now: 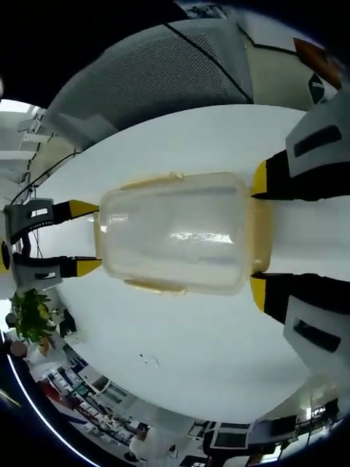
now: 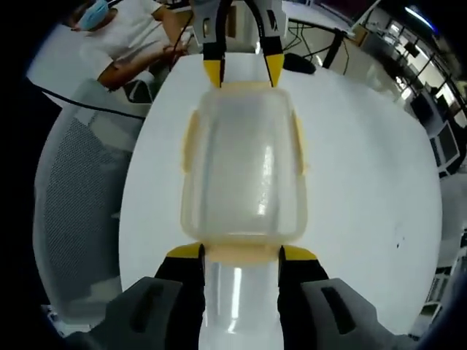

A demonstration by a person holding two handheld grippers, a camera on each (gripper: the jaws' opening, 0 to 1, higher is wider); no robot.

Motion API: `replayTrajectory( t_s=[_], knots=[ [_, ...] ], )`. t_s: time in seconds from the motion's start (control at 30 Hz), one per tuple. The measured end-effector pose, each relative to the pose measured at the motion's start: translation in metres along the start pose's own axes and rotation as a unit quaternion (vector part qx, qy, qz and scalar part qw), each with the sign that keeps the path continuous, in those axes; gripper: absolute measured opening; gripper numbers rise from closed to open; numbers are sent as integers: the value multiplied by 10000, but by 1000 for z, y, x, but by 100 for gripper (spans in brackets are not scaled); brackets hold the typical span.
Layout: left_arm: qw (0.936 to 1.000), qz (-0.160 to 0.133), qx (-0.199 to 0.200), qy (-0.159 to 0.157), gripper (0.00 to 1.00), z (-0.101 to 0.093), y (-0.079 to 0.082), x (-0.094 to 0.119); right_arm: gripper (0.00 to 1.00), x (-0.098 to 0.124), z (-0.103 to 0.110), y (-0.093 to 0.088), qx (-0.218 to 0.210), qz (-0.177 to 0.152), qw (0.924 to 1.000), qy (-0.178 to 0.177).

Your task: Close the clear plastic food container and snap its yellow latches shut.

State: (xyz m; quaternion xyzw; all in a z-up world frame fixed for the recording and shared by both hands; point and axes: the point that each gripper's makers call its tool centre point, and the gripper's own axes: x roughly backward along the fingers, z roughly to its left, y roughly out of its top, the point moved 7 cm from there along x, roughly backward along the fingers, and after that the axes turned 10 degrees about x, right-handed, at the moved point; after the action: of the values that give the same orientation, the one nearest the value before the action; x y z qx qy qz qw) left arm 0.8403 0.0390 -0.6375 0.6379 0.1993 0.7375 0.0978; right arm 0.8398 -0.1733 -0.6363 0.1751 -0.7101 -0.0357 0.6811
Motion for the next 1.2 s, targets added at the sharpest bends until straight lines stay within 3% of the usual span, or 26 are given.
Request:
replayTrajectory(
  t_s=[1.2],
  knots=[
    [9996, -221, -166, -77, 32, -20, 82, -10, 35, 46, 27, -65, -126, 83, 9998, -164]
  ],
)
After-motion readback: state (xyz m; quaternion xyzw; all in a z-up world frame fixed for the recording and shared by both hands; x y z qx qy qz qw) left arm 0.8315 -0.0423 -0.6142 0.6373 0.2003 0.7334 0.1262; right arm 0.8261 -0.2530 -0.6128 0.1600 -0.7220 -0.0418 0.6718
